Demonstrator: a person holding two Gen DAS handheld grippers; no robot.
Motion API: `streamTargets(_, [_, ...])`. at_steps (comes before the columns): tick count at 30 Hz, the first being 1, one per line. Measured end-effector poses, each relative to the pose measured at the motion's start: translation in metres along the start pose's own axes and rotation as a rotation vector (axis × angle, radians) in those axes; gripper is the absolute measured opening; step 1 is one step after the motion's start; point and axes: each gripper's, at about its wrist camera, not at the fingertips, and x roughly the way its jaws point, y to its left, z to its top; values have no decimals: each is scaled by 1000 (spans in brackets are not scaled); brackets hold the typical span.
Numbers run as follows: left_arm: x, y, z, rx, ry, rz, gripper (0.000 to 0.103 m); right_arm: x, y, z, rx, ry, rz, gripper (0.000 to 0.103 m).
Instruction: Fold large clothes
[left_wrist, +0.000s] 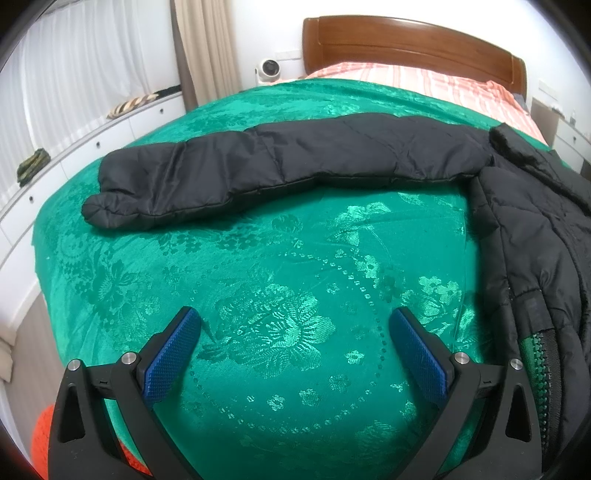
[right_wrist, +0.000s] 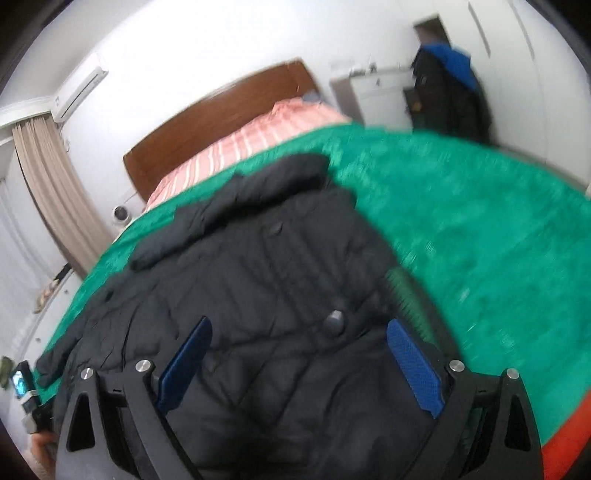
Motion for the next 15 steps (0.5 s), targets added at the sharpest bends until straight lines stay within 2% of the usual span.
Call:
streamTargets(2, [0,-1,0,0,-1,1,103,-14,6,2,-41,-66,-31,95])
streamTargets(7, [0,-1,0,0,0,1,103,-34,27,5,-154,-181,-29,95])
streamTargets(11, [0,-1,0,0,-1,1,103,-33,49,-2,-261,-191,-3,95])
streamTargets(15, [0,-1,0,-1,1,0,103,-29,61,-9,-308,-175,31,95])
